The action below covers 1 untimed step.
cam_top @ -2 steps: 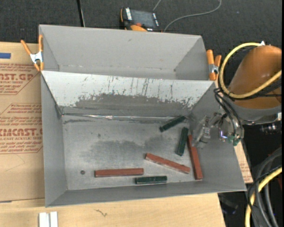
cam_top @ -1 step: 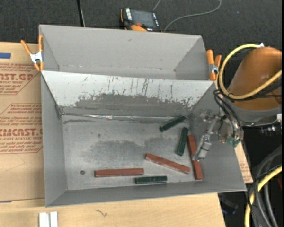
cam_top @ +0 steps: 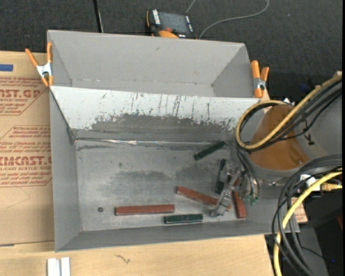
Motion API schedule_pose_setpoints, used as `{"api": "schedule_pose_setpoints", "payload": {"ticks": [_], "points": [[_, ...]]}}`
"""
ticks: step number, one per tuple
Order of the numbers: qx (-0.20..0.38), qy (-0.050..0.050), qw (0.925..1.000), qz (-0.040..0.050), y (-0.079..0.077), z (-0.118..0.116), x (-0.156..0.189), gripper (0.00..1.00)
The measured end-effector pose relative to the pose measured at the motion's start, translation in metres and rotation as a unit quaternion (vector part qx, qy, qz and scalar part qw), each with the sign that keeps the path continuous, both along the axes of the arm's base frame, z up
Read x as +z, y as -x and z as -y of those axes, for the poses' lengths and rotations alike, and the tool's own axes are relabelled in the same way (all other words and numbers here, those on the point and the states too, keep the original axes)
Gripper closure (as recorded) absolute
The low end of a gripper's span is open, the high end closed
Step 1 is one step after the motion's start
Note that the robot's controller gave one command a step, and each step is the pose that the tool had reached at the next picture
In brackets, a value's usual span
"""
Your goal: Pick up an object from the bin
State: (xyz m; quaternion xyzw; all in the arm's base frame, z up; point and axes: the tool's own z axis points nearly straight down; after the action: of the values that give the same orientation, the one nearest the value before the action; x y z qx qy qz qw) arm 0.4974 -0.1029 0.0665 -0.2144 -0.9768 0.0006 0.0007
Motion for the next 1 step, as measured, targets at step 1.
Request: {"api": "schedule_pose_setpoints", "payload": {"ticks": [1], "points": [[-0.043, -0.001, 0.9991, 0.0013, 0.0183, -0.0196, 0.0035, 0.0]]}}
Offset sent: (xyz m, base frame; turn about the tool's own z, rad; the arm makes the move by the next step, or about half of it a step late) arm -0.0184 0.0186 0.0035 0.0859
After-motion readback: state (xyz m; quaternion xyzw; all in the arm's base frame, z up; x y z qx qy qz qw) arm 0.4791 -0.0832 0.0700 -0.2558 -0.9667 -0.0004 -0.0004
